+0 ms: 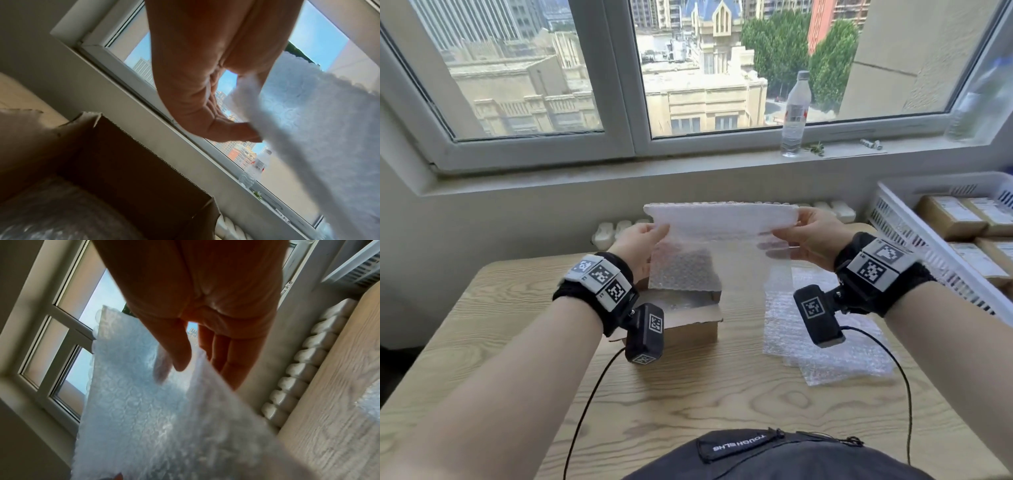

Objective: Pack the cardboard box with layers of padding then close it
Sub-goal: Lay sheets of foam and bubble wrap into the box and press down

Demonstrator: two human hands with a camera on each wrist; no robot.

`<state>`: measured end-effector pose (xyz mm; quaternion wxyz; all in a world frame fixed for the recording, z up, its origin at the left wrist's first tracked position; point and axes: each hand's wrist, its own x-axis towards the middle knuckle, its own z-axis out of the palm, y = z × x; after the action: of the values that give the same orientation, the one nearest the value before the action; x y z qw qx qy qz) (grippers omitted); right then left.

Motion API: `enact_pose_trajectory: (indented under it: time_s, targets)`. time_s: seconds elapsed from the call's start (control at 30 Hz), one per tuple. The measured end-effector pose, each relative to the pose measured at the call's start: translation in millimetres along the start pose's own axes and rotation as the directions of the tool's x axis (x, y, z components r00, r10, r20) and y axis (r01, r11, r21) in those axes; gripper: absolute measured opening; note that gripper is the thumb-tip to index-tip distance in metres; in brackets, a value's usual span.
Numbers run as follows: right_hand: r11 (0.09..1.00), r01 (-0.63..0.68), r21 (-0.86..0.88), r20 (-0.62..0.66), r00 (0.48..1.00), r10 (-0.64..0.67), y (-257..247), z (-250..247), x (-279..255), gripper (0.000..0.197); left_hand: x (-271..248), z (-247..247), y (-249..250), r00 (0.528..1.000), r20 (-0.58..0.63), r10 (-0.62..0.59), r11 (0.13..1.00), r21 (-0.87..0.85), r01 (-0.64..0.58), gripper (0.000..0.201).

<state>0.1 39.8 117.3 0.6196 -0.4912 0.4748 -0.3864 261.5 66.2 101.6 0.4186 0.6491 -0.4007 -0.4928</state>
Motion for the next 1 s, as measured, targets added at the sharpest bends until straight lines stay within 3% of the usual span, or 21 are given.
enact_pose_trajectory:
  time_s: [0.07,0.1,0.23,0.4,0.53,0.63,0.7,0.77,0.83,0.9,1.0]
  targets:
    - [1.0,-0.005,-0.001,0.019,1.0,0.005,-1,10,0,0.012,4,-10,-4,0.992,0.007,-0.125,0.985,-0.121,0.125,0.051]
    - [1.0,-0.004,-0.005,0.018,1.0,0.004,-2,16,-1,0.013,1,-15,-4,0.986,0.014,-0.168,0.967,-0.193,0.167,0.049]
    - [0.995,0.026,-0.1,-0.023,0.999,-0.028,0,38,-1,0.023,-3,-32,-8,0.962,0.181,-0.204,0.9,-0.353,0.257,0.064]
    - [0.991,0.064,-0.118,-0.059,0.996,-0.071,6,55,3,0.026,-17,-61,-13,0.956,0.21,-0.204,0.886,-0.375,0.272,0.033]
    - [0.987,0.089,-0.132,-0.035,0.995,-0.094,14,70,2,0.026,-28,-75,-21,0.944,0.221,-0.246,0.89,-0.335,0.31,0.046]
    - [0.999,0.03,0.03,-0.093,0.995,-0.027,21,86,2,0.025,-36,-76,-27,0.962,0.156,-0.226,0.946,-0.203,0.255,0.061]
    - [0.98,-0.04,0.192,-0.13,0.989,0.066,27,93,2,0.022,-35,-79,-34,0.979,0.094,-0.181,0.95,-0.242,0.199,0.07]
    - [0.944,-0.184,0.275,-0.057,0.977,0.208,34,97,-3,0.019,-35,-82,-39,0.987,0.072,-0.145,0.939,-0.305,0.161,0.073]
    - [0.933,-0.278,0.228,-0.003,0.958,0.287,39,102,-10,0.038,-33,-84,-42,0.991,0.063,-0.118,0.936,-0.327,0.132,0.073]
    - [0.963,-0.252,0.099,-0.057,0.964,0.258,43,107,-14,0.042,-32,-83,-45,0.994,0.058,-0.088,0.953,-0.287,0.101,0.074]
    - [0.978,-0.129,-0.164,-0.239,0.967,0.088,51,112,-11,0.06,-27,-77,-51,0.999,-0.038,0.004,0.999,0.041,-0.002,0.075]
